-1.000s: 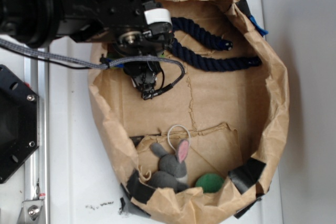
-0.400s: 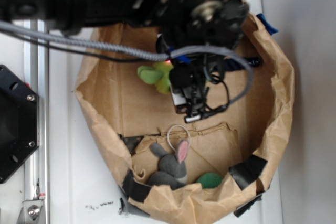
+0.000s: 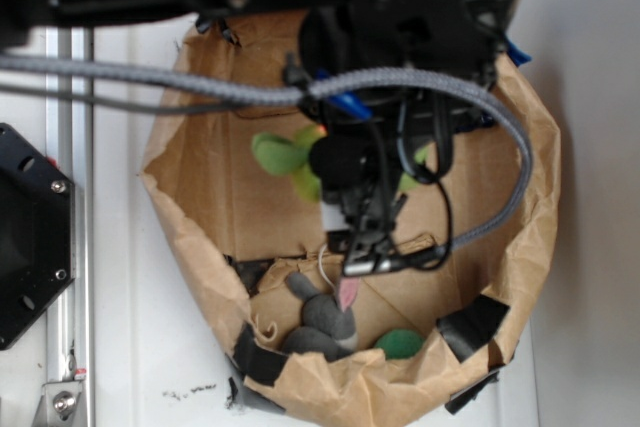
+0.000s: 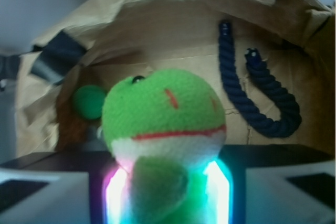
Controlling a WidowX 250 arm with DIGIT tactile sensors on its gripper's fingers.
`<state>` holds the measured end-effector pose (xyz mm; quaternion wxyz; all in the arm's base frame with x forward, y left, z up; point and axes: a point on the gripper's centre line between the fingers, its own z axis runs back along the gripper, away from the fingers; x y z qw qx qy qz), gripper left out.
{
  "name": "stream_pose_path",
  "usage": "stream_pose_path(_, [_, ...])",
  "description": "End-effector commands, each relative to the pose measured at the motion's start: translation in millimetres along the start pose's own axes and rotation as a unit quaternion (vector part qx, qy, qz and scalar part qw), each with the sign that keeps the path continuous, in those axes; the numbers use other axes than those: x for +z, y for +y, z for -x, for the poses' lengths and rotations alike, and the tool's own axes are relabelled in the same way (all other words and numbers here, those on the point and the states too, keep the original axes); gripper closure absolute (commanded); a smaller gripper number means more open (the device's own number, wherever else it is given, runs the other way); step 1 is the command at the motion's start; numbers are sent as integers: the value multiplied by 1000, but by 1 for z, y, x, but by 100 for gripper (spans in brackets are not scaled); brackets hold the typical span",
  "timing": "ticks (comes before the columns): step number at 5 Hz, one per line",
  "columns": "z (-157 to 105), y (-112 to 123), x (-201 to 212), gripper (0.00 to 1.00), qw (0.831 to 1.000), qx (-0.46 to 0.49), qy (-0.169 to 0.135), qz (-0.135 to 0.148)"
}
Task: Grab the green animal.
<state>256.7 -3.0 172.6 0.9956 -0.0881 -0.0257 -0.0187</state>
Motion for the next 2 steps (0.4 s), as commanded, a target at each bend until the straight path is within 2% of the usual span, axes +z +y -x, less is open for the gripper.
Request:
stream_pose_path(1, [-9, -3, 21, 100, 998, -51, -34, 4])
stream_pose_path(2, [-9, -1, 19, 100, 997, -52, -49, -17])
